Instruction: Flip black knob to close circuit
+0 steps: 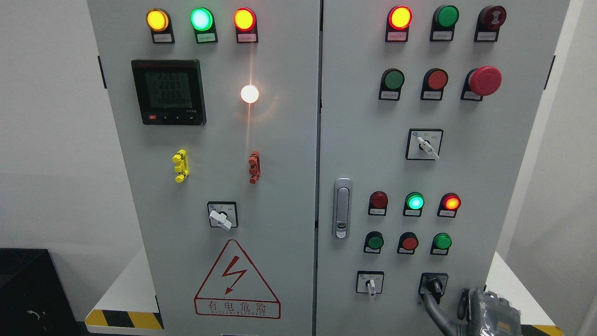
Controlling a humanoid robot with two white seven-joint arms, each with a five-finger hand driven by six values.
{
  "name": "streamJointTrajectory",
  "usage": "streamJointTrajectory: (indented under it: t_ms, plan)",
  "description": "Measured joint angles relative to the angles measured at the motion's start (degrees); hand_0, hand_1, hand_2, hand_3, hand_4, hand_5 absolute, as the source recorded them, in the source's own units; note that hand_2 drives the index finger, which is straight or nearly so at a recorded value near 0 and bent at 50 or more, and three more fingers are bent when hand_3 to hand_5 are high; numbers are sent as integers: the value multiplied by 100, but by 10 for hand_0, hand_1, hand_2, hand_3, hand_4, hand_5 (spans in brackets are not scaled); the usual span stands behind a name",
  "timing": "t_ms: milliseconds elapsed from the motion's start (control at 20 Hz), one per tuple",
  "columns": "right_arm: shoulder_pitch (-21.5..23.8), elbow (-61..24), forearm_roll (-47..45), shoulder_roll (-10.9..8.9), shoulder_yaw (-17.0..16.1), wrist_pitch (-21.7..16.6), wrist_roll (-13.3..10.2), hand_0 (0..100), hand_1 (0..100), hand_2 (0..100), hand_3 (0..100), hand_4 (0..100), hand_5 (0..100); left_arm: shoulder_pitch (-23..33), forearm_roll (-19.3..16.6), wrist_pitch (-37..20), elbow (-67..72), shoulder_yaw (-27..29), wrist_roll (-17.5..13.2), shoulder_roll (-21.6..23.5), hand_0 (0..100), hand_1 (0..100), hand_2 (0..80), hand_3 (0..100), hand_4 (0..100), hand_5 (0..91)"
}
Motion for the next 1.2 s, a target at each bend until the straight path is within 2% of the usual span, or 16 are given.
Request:
streamJointTrajectory:
  t_ms: [250,350,400,450,550,650,700,750,800,950,1200]
  plan:
    - [263,-177,-214,10,29,-50,8,0,86,754,985,877,925,0,1,0,0,0,0,0,120,556,0,0,0,0]
    - [375,-280,-385,14,28,-63,12,0,97,659,945,824,808,0,2,0,0,0,0,0,120,556,0,0,0,0]
    - [441,-339,-488,17,27,-65,22,0,99,649,930,816,786,0,2,0,0,0,0,0,120,556,0,0,0,0]
    - [505,-403,-570,21,25,-69,37,0,103,567,821,737,685,0,2,0,0,0,0,0,120,556,0,0,0,0]
    - [647,-528,-735,27,22,-96,64,0,103,479,748,667,610,0,2,0,0,0,0,0,120,556,0,0,0,0]
    - [827,-676,-943,33,32,-186,70,0,103,343,574,537,487,0,3,0,0,0,0,0,120,556,0,0,0,0]
    - [915,-743,-1110,34,30,-242,73,0,103,328,549,515,469,0,2,0,0,0,0,-1,120,556,0,0,0,0]
    - [978,-811,-1280,35,21,-285,76,0,103,259,448,432,380,0,2,0,0,0,0,-1,120,556,0,0,0,0]
    - [1049,-892,-1522,37,16,-305,80,0,101,217,398,385,347,0,2,0,0,0,0,-1,120,556,0,0,0,0]
    - [1193,-1101,-2268,40,23,-393,87,0,70,133,304,286,254,0,2,0,0,0,0,-1,120,556,0,0,0,0]
    - [1511,-1376,-3953,44,45,-883,73,0,24,97,250,231,201,0,2,0,0,0,0,-1,120,556,0,0,0,0]
